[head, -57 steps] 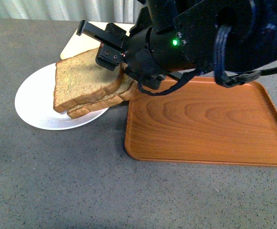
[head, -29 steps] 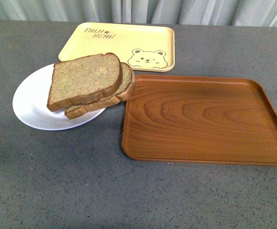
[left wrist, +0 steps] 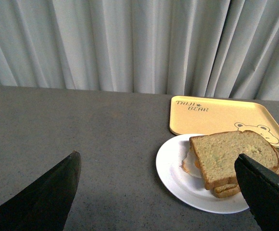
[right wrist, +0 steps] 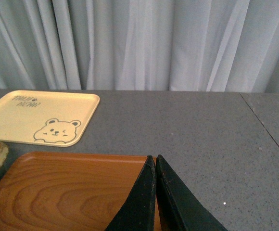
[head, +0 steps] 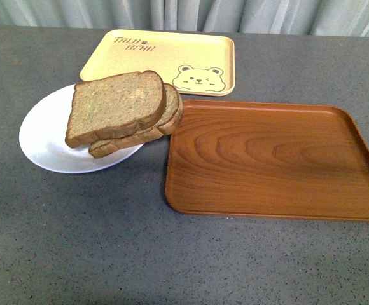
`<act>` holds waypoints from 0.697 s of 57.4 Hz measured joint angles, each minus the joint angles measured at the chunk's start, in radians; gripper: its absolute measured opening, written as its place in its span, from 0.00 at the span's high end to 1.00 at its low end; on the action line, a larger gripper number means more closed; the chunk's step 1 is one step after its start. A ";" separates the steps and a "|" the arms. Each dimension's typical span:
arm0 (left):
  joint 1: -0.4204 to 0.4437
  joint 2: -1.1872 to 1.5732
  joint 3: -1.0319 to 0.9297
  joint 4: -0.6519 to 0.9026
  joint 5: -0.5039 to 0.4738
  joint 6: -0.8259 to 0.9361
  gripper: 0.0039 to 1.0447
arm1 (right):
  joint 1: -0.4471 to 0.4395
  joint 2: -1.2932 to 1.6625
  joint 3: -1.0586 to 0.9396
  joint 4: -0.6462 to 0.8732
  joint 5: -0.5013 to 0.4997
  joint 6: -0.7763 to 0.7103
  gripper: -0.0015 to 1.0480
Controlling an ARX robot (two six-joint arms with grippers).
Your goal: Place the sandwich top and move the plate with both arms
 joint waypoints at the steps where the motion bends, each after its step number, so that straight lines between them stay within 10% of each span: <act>1: 0.000 0.000 0.000 0.000 0.000 0.000 0.08 | -0.004 -0.013 -0.005 -0.008 -0.006 0.000 0.98; 40: 0.000 0.000 0.000 0.000 0.000 0.000 0.08 | -0.119 -0.430 -0.081 -0.318 -0.117 0.000 0.98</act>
